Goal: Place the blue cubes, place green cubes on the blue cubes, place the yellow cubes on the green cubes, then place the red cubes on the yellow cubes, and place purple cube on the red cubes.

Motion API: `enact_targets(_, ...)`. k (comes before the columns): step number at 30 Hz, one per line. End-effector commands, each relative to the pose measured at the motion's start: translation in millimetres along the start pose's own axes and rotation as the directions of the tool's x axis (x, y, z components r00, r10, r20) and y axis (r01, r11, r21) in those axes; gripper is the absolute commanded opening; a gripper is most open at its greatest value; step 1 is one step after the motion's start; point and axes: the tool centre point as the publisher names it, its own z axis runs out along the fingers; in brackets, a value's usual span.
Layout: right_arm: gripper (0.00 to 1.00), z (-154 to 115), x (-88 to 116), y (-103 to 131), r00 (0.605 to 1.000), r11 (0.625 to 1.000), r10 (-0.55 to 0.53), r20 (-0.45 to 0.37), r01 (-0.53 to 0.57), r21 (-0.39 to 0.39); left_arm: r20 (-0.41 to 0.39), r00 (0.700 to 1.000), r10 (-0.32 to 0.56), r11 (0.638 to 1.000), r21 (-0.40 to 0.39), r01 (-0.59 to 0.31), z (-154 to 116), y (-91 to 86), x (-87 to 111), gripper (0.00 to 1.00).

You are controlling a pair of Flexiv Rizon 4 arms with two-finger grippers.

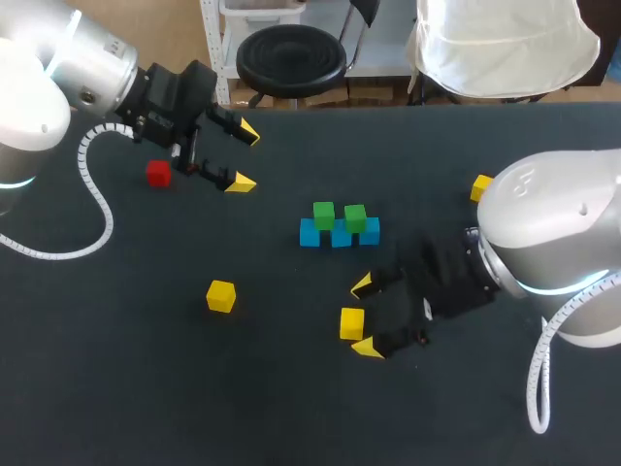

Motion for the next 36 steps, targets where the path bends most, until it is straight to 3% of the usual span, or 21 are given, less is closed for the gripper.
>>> enact_targets(1, 0.96, 3.0, 2.2, -2.7, 1.0, 1.0, -0.002, 0.007, 0.002, -0.003, -0.001, 1.0, 0.0, 1.0, 0.002, 0.0, 0.1, 0.9, 0.0, 1.0)
enact_targets(6, 0.87, 5.4, 4.4, -7.5, 1.0, 1.0, 0.0, 0.008, 0.0, -0.005, -0.001, 1.0, 0.0, 1.0, 0.002, 0.0, 0.1, 0.9, 0.0, 1.0)
enact_targets(9, 0.96, 7.1, 4.3, -11.0, 1.0, 1.0, -0.001, 0.009, 0.001, -0.004, -0.001, 1.0, 0.0, 1.0, 0.002, 0.0, 0.1, 0.9, 0.0, 1.0)
enact_targets(13, 0.96, 8.8, 3.1, -14.3, 1.0, 1.0, -0.004, 0.005, 0.004, -0.001, -0.001, 1.0, 0.0, 1.0, 0.002, 0.0, 0.1, 0.9, 0.0, 1.0)
enact_targets(16, 0.82, 8.6, 2.7, -15.1, 1.0, 1.0, -0.008, 0.0, 0.008, 0.003, -0.001, 1.0, 0.0, 1.0, 0.002, 0.0, 0.1, 0.9, 0.0, 1.0)
enact_targets(18, 0.63, 8.5, 2.7, -15.3, 1.0, 1.0, -0.008, -0.003, 0.008, 0.003, -0.001, 1.0, 0.0, 1.0, 0.002, 0.0, 0.1, 0.9, 0.0, 1.0)
enact_targets(22, 0.42, 9.1, 3.6, -15.7, 1.0, 1.0, -0.007, -0.005, 0.007, 0.0, -0.001, 1.0, 0.0, 1.0, 0.002, 0.0, 0.1, 0.9, 0.0, 1.0)
enact_targets(24, 0.2, 9.0, 3.7, -15.4, 1.0, 1.0, -0.007, -0.006, 0.007, -0.001, -0.001, 1.0, 0.0, 1.0, 0.002, 0.0, 0.1, 0.9, 0.0, 1.0)
enact_targets(25, 0.0, 8.2, 3.5, -14.9, 1.0, 1.0, -0.007, -0.008, 0.007, 0.0, -0.001, 1.0, 0.0, 1.0, 0.002, 0.0, 0.1, 0.9, 0.0, 1.0)
enact_targets(29, 0.0, -1.3, -1.4, -12.8, 1.0, 1.0, -0.012, -0.015, 0.012, 0.011, -0.001, 1.0, 0.0, 1.0, 0.002, 0.0, 0.1, 0.9, 0.0, 1.0)
enact_targets(36, 0.0, -32.6, -30.7, -13.2, 0.999, 0.999, -0.011, -0.045, 0.012, 0.036, -0.001, 1.0, 0.0, 1.0, 0.002, 0.0, 0.1, 0.9, 0.0, 1.0)
